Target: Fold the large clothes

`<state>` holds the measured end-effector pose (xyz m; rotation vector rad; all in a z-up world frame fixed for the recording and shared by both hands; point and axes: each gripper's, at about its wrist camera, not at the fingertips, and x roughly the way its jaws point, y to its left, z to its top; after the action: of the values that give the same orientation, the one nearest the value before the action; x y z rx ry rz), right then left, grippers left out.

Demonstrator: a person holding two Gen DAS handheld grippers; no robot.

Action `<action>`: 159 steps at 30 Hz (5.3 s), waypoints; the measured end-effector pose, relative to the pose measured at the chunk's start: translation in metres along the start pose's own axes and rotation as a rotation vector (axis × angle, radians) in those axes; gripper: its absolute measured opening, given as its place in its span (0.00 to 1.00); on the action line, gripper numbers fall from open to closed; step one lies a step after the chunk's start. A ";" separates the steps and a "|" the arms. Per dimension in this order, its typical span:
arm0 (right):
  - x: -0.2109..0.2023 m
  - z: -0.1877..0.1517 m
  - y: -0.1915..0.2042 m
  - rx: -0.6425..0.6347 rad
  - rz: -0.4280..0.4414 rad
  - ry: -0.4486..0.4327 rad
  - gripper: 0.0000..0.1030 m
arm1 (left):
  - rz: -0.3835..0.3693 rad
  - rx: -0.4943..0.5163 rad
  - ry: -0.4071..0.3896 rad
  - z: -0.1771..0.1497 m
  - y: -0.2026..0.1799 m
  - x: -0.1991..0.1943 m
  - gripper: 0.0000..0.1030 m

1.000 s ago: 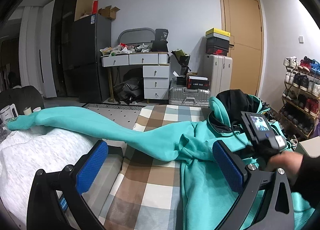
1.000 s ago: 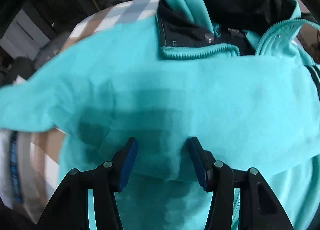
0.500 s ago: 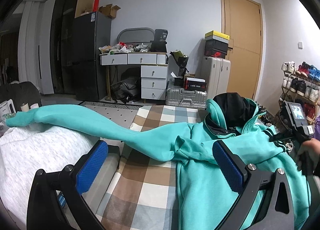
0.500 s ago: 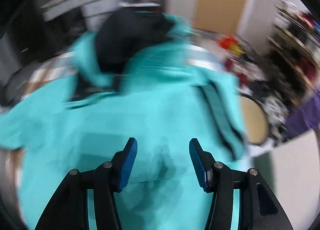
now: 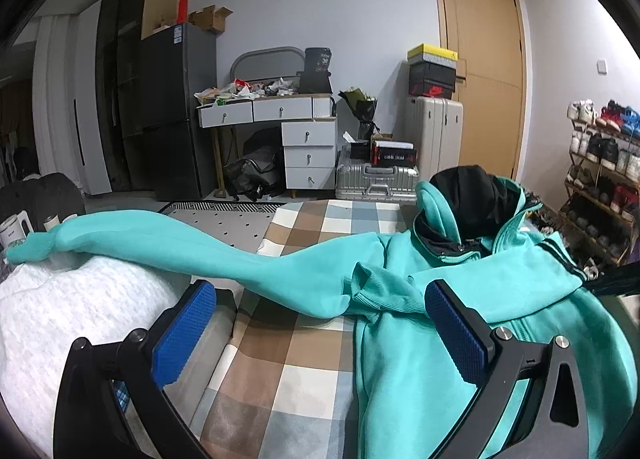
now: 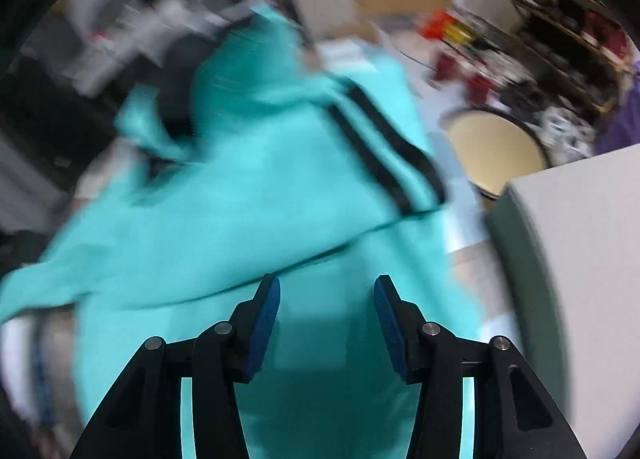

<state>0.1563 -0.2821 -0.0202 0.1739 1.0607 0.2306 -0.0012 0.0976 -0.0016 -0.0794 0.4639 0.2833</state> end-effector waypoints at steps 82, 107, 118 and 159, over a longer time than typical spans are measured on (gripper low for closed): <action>-0.153 -0.155 -0.015 0.445 0.053 -0.671 0.97 | -0.510 0.371 0.741 -0.024 -0.337 0.163 0.99; -0.100 -0.156 0.109 -0.052 0.031 -0.518 0.97 | -0.066 -0.419 0.196 -0.083 0.072 -0.068 0.99; -0.097 -0.160 0.107 -0.009 0.077 -0.505 0.97 | 0.156 -0.654 0.190 -0.051 0.214 -0.040 0.99; -0.099 -0.154 0.087 0.115 0.171 -0.471 0.97 | -0.046 -0.795 0.208 -0.047 0.248 0.017 0.39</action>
<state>-0.0341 -0.2207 0.0112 0.4026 0.5909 0.2664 -0.0781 0.3325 -0.0544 -0.9005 0.5323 0.4032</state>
